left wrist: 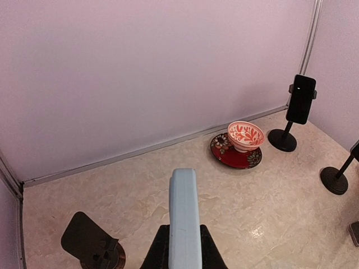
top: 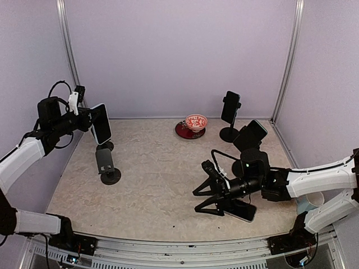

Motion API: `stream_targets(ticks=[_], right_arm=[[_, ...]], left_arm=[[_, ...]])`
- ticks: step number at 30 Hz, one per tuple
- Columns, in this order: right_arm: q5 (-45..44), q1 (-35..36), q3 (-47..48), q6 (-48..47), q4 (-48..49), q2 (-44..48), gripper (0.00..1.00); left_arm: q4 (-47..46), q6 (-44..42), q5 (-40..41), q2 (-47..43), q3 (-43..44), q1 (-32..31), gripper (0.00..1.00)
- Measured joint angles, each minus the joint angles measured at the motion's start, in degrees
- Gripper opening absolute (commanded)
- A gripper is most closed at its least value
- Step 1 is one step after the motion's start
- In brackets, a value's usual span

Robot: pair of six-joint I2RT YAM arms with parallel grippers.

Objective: Place the phone on the phone stand

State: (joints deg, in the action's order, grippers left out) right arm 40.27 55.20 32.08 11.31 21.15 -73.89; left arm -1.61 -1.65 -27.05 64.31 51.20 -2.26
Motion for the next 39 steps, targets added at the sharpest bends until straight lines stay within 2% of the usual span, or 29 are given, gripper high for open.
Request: stream_targets(ticks=[6,22,29,35,39], right_arm=[[1.68,-0.04,0.02,0.46,0.98,-1.07,1.00],[-0.04,-0.07,-0.02,4.04,-1.38,2.32,1.00],[-0.50,-0.07,-0.17,8.59,0.37,-1.22,1.00],[-0.92,0.13,0.33,10.78,0.33,-4.66,1.00],[-1.27,0.22,2.40,11.47,0.04,-7.52,1.00]], left_arm=[[-0.46,0.00,-5.05,6.23,1.42,2.78,0.00],[-7.80,0.26,-10.19,21.59,9.01,9.01,0.00],[-9.49,0.35,-10.49,27.85,11.72,9.18,0.00],[-9.57,0.11,-11.72,33.79,19.30,10.67,0.00],[-10.73,1.22,-13.49,37.18,21.20,12.59,0.00]])
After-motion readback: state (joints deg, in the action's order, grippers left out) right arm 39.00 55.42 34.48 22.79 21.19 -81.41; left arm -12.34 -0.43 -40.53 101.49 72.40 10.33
